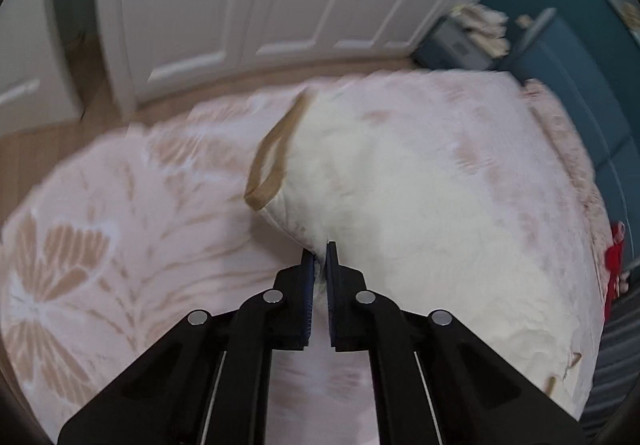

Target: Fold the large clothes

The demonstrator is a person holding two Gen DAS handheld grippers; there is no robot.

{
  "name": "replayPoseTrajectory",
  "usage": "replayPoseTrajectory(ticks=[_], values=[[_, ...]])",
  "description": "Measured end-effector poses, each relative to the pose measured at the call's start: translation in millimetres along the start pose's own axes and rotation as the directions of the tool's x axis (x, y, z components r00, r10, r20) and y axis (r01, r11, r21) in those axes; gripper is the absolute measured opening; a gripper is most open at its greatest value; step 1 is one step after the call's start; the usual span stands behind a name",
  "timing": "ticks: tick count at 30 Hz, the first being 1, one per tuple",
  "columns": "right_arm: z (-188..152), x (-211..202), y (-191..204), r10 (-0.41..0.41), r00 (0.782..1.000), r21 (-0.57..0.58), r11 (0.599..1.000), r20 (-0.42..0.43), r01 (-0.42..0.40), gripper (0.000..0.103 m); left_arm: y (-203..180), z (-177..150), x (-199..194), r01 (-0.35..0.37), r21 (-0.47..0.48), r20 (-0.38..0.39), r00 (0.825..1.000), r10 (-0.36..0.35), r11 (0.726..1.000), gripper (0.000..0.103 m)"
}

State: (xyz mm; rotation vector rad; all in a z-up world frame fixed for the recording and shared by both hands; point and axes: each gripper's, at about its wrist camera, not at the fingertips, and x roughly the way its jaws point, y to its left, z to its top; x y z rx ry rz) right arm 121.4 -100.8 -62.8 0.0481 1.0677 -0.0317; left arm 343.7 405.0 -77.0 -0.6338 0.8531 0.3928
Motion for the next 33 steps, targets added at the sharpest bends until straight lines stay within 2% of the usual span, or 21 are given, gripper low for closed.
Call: replayPoseTrajectory(ticks=[3,5,7,9,10,12,13,14,16,17,19,20,21,22,24,26,27,31,33], values=[[-0.9,-3.0,-7.8,0.004,1.000,0.021,1.000,0.010,-0.004,0.021,-56.1,1.4,-50.2,0.074,0.133,0.078,0.993,-0.085,0.988,0.004],[-1.6,-5.5,-13.0,0.005,1.000,0.034,0.999,0.018,-0.006,0.021,-112.0,-7.9,-94.3,0.131,0.259,0.131,0.977,-0.169,0.957,0.004],[-2.1,-10.3,-21.6,0.007,0.999,0.057,0.998,0.032,-0.009,0.021,-169.8,-26.6,-133.5,0.199,0.375,0.144,0.952,-0.269,0.905,0.004],[-3.5,-15.3,-31.4,0.007,0.999,0.081,0.997,0.045,-0.011,0.021,-238.3,-63.7,-173.8,0.286,0.497,0.111,0.916,-0.386,0.819,0.004],[-3.9,-17.4,-36.2,0.006,0.999,0.090,0.996,0.050,-0.010,0.021,-258.7,-78.8,-184.7,0.312,0.530,0.091,0.904,-0.419,0.788,0.003],[-7.2,-23.5,-50.4,-0.008,0.998,0.116,0.993,0.066,0.000,0.021,-315.5,-130.1,-207.0,0.396,0.601,-0.002,0.869,-0.495,0.694,0.004],[-9.5,-26.3,-58.1,-0.020,0.997,0.126,0.992,0.073,0.011,0.021,-330.9,-148.1,-211.0,0.421,0.616,-0.037,0.860,-0.510,0.665,0.004],[-11.1,-28.1,-63.4,-0.027,0.997,0.134,0.991,0.076,0.017,0.021,-353.8,-179.3,-215.0,0.445,0.640,-0.080,0.849,-0.522,0.626,0.004],[-15.4,-31.6,-77.7,-0.048,0.995,0.150,0.988,0.083,0.035,0.021,-384.5,-235.1,-212.6,0.459,0.674,-0.138,0.849,-0.511,0.579,0.004],[-17.6,-33.4,-86.4,-0.065,0.994,0.158,0.986,0.085,0.050,0.021,-391.1,-255.3,-208.3,0.467,0.677,-0.166,0.850,-0.500,0.569,0.004],[-21.4,-35.8,-104.0,-0.093,0.992,0.173,0.982,0.087,0.077,0.021,-400.6,-297.5,-193.7,0.493,0.663,-0.234,0.851,-0.470,0.563,0.009],[-23.0,-36.3,-111.7,-0.107,0.990,0.180,0.979,0.088,0.090,0.024,-401.8,-321.6,-182.8,0.506,0.654,-0.269,0.850,-0.452,0.563,0.011],[-24.1,-37.1,-118.3,-0.117,0.989,0.189,0.977,0.090,0.098,0.032,-401.6,-336.8,-174.5,0.506,0.648,-0.286,0.854,-0.435,0.569,0.024],[-24.2,-37.8,-125.6,-0.125,0.987,0.199,0.974,0.097,0.103,0.034,-397.4,-351.4,-163.8,0.503,0.638,-0.305,0.860,-0.409,0.582,0.046],[-22.8,-37.6,-136.3,-0.138,0.984,0.214,0.970,0.110,0.112,0.040,-383.4,-362.4,-153.7,0.496,0.611,-0.314,0.868,-0.385,0.617,0.064],[-17.5,-34.6,-147.6,-0.144,0.982,0.232,0.966,0.119,0.113,0.043,-364.1,-361.2,-148.5,0.511,0.570,-0.325,0.859,-0.396,0.643,0.066],[-12.6,-31.7,-152.9,-0.138,0.982,0.244,0.964,0.125,0.105,0.043,-358.6,-351.9,-137.1,0.507,0.557,-0.324,0.862,-0.390,0.658,0.068],[11.1,-20.4,-169.2,-0.116,0.982,0.294,0.953,0.151,0.067,0.045,-322.4,-314.3,-104.1,0.437,0.477,-0.285,0.897,-0.337,0.762,0.068],[28.1,-12.0,-175.1,-0.107,0.981,0.318,0.947,0.160,0.051,0.047,-302.0,-282.0,-81.4,0.387,0.411,-0.266,0.917,-0.297,0.825,0.068]])
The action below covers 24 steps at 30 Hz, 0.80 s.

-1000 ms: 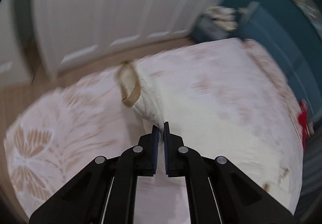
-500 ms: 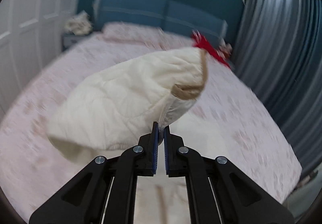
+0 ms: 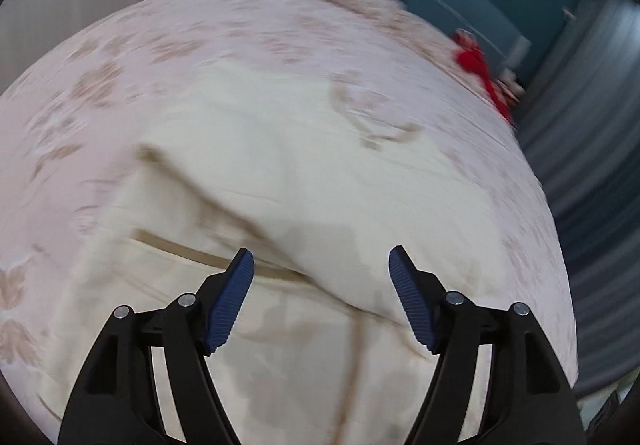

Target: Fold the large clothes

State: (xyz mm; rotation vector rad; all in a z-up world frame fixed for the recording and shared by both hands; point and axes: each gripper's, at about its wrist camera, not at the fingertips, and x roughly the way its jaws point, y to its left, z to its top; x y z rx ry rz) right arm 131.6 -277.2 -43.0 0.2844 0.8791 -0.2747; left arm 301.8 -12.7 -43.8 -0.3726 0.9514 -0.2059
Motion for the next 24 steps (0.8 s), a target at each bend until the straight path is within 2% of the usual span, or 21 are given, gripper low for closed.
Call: replayPoseTrajectory(ticks=[3,8,10,14,16,17,19,20,21,23,24], values=[[21.3,17.5,3.7,0.012,1.000,0.026,1.000,0.009,-0.012,0.048,45.3,20.3,5.8,-0.063,-0.086,0.010,0.998,0.064,0.994,0.068],[43.8,56.8,7.8,0.033,0.999,0.096,0.995,-0.007,-0.032,0.048,91.9,47.5,15.9,-0.125,-0.167,0.039,0.990,0.133,0.978,0.067],[46.8,73.6,6.0,0.028,0.999,0.147,0.989,-0.018,-0.025,0.048,101.7,52.6,18.7,-0.128,-0.181,0.039,0.990,0.137,0.975,0.067],[46.2,94.2,7.4,0.068,0.997,0.215,0.975,-0.038,-0.058,0.048,115.7,61.5,34.2,-0.124,-0.200,0.022,0.991,0.131,0.972,0.065],[46.7,104.7,12.1,0.096,0.994,0.223,0.971,-0.047,-0.083,0.048,117.1,62.6,41.2,-0.127,-0.192,0.018,0.991,0.133,0.973,0.059],[47.0,108.2,14.7,0.103,0.993,0.220,0.971,-0.054,-0.089,0.046,117.1,62.1,46.1,-0.132,-0.182,0.009,0.991,0.136,0.974,0.058],[48.2,112.8,22.7,0.111,0.992,0.191,0.977,-0.057,-0.098,0.034,116.2,60.9,54.9,-0.136,-0.165,-0.010,0.991,0.137,0.977,0.046],[49.9,113.9,26.4,0.100,0.993,0.167,0.982,-0.058,-0.089,0.024,116.0,60.0,58.2,-0.140,-0.157,-0.017,0.990,0.139,0.978,0.043],[52.5,114.1,30.4,0.087,0.995,0.134,0.988,-0.057,-0.079,0.004,114.6,59.1,60.5,-0.151,-0.146,-0.021,0.989,0.149,0.978,0.039],[62.5,109.1,33.7,0.069,0.997,0.079,0.995,-0.035,-0.066,0.002,112.9,58.8,62.6,-0.164,-0.121,-0.016,0.987,0.163,0.979,0.029],[73.1,99.9,33.1,0.072,0.997,0.065,0.995,0.005,-0.072,0.002,111.2,59.2,61.9,-0.166,-0.111,-0.011,0.986,0.166,0.980,0.023]])
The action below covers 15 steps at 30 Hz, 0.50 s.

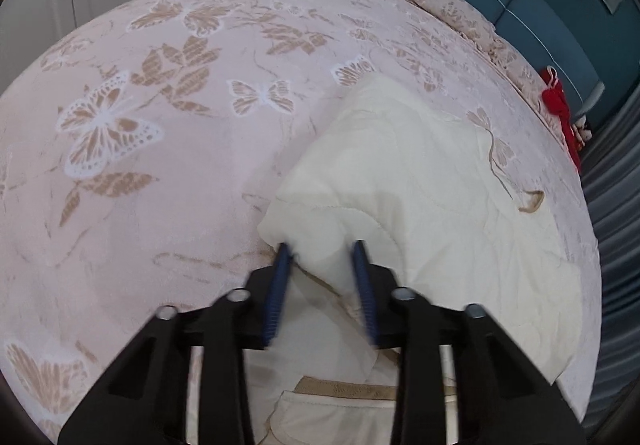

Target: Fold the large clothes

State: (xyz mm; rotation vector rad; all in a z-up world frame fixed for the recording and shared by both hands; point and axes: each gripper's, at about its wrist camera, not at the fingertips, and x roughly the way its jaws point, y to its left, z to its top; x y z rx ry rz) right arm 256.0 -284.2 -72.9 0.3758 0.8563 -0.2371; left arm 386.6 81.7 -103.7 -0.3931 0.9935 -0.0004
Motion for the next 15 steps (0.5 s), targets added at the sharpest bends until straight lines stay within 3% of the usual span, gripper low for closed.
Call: replayPoseTrajectory(ticks=[3,7,10,12,15], values=[[33.6,-33.3,3.9,0.000,0.991,-0.044,0.999,0.136,0.006,0.002,-7.9,3.2,-12.1,0.008,0.029,0.041,0.999,-0.010,1.000,0.018],[69.9,-66.6,12.7,-0.031,0.954,-0.125,0.990,0.297,0.071,0.002,-26.2,1.8,-24.6,0.022,0.077,0.084,0.996,-0.028,0.997,0.018],[69.5,-42.1,5.0,-0.105,0.957,-0.136,0.980,0.269,0.146,0.002,-42.4,-8.1,-17.7,-0.019,0.126,0.090,0.996,0.008,0.992,0.018],[59.0,-6.2,-13.0,-0.149,0.972,-0.096,0.981,0.180,0.168,0.002,-48.7,-16.1,-9.2,-0.055,0.152,0.088,0.995,0.042,0.987,0.018],[45.1,20.2,-30.5,-0.168,0.979,-0.053,0.983,0.113,0.175,0.002,-52.1,-24.5,4.1,-0.080,0.174,0.069,0.995,0.069,0.981,0.018]])
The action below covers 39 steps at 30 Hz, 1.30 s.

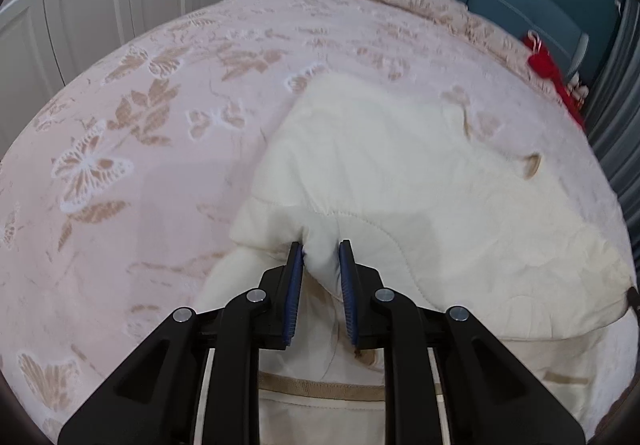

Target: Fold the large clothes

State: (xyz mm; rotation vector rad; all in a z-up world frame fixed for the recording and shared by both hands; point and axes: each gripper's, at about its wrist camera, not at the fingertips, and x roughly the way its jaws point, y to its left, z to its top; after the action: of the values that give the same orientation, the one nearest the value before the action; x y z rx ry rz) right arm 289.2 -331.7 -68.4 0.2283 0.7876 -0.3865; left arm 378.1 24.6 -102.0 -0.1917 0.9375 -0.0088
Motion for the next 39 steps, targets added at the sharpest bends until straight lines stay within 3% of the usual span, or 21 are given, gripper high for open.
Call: replayPoseTrajectory(ticks=[7,22,29,31,34,36,39], values=[[-33.5,30.6,0.9,-0.022,0.997,-0.025,0.999,-0.069,0.020,0.002,-7.6,-12.8,12.5,-0.054,0.089,0.024,0.998,0.053,0.995,0.018],[-49.2,51.5,-0.4,-0.016,0.996,-0.033,0.999,-0.093,0.013,0.003,-13.3,-30.9,27.6,-0.105,0.149,0.071,0.993,0.096,0.983,0.022],[-40.1,35.8,-8.2,0.023,0.995,0.026,0.999,-0.102,-0.020,0.005,-9.5,-30.5,23.4,-0.094,0.136,0.078,0.993,0.084,0.986,0.024],[-34.8,6.0,-11.8,0.046,0.998,0.070,0.997,-0.044,-0.042,0.008,-3.0,-27.8,12.3,-0.085,0.113,0.072,0.994,0.077,0.990,0.031],[-29.7,-23.5,-6.4,0.100,0.995,0.080,0.992,0.015,-0.101,0.008,8.1,-25.1,-27.1,-0.106,0.095,0.132,0.987,0.093,0.990,0.031],[-28.9,-23.4,7.2,0.148,0.989,0.063,0.987,-0.006,-0.147,0.007,8.0,-21.1,-40.4,-0.116,0.091,0.166,0.981,0.100,0.989,0.031],[-34.5,-10.5,31.9,0.180,0.982,0.010,0.984,-0.054,-0.180,0.006,-2.0,-11.2,-36.3,-0.087,0.089,0.133,0.988,0.074,0.992,0.031]])
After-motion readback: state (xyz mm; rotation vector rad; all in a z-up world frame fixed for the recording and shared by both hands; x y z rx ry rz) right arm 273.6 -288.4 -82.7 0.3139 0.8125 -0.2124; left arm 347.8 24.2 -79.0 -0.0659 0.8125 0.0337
